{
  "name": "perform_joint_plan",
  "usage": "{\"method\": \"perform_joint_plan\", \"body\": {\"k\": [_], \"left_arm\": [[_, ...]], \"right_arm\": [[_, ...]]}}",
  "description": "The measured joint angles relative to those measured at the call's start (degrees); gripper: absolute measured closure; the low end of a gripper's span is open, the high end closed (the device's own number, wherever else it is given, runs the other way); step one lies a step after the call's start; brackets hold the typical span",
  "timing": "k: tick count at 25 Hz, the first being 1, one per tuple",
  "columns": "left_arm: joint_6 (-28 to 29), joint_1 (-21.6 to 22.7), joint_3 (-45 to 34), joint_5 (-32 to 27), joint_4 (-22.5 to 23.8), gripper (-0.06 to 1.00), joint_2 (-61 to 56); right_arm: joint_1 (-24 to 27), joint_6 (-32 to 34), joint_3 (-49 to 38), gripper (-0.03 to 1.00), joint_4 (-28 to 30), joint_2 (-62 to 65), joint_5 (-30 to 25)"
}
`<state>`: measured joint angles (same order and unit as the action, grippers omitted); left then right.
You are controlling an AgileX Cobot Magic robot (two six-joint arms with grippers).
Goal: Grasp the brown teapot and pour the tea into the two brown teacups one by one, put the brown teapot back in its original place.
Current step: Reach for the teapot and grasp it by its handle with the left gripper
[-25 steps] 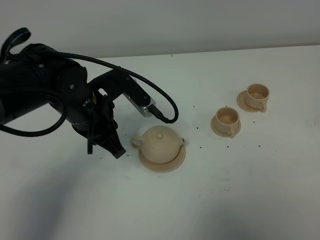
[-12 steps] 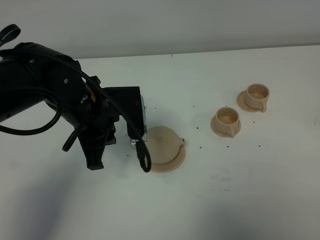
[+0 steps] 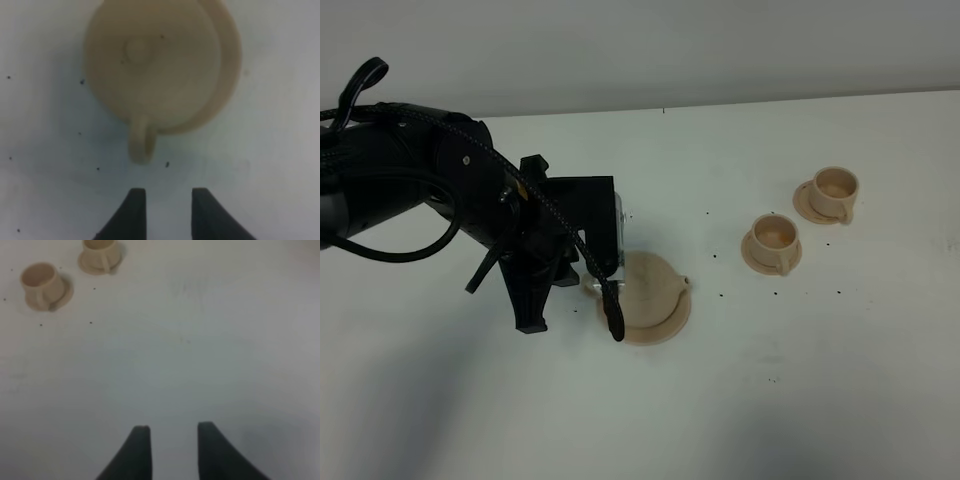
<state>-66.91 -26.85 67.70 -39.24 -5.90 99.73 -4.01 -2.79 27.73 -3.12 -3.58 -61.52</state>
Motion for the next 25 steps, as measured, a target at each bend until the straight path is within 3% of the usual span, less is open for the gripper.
{"method": "perform_joint_plan", "body": {"k": [12, 21, 25], "left_arm": [[0.0, 0.3, 0.0, -4.5, -0.1, 0.48, 1.7], [2.5, 0.4, 0.0, -3.4, 0.0, 0.47, 1.7], [6.3, 0.4, 0.1, -3.8, 4.3, 0.47, 2.0]], "right_arm": [[0.0, 0.0, 0.0, 0.73, 0.0, 0.0, 0.0], [0.0, 0.0, 0.0, 0.73, 0.0, 0.0, 0.0], [0.0, 0.0, 0.0, 0.73, 0.0, 0.0, 0.0]]}}
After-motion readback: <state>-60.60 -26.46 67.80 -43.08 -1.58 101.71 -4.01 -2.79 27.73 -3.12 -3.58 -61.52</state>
